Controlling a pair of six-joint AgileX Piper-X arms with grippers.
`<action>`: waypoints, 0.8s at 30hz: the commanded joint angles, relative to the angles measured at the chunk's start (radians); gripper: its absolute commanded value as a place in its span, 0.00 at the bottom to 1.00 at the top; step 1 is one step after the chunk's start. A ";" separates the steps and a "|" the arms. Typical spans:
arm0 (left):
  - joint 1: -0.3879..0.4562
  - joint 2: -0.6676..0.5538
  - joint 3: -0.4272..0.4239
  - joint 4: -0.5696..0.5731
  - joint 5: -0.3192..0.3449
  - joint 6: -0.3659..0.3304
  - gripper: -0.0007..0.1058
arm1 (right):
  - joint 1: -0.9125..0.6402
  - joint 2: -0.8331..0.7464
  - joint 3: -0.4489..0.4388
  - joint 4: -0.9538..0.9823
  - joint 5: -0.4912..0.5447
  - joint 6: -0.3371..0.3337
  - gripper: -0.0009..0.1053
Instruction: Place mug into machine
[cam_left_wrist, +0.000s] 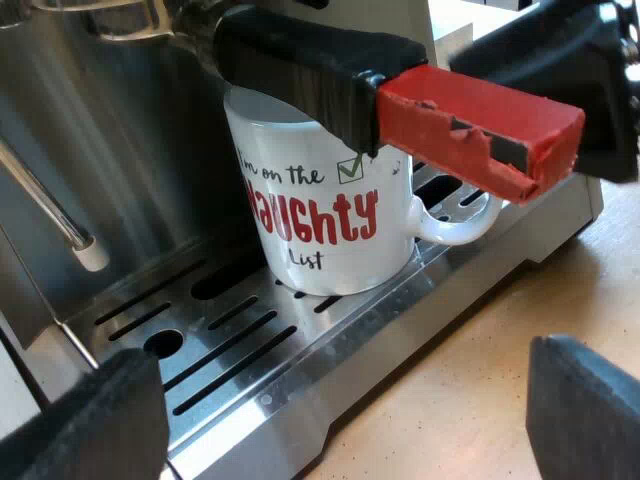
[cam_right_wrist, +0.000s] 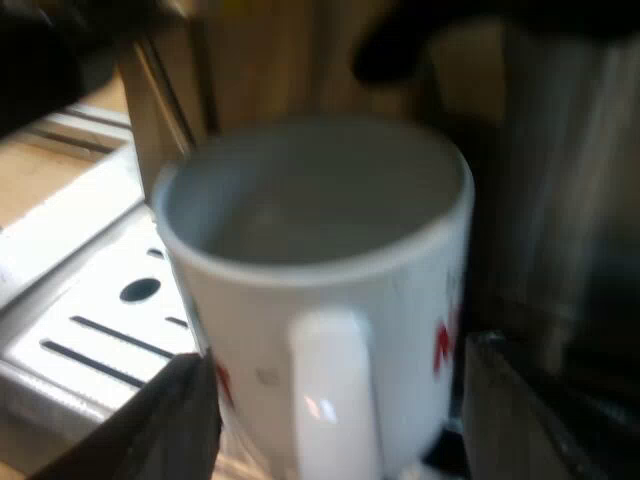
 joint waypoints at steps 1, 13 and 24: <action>-0.004 0.000 -0.002 -0.020 0.006 -0.009 0.71 | 0.001 0.002 0.027 -0.033 0.007 0.007 0.52; -0.004 0.000 -0.002 -0.020 0.006 -0.009 0.71 | 0.001 0.153 0.043 -0.267 -0.002 -0.033 0.52; -0.004 0.000 -0.002 -0.020 0.006 -0.009 0.71 | 0.001 0.270 -0.094 -0.266 -0.026 -0.072 0.52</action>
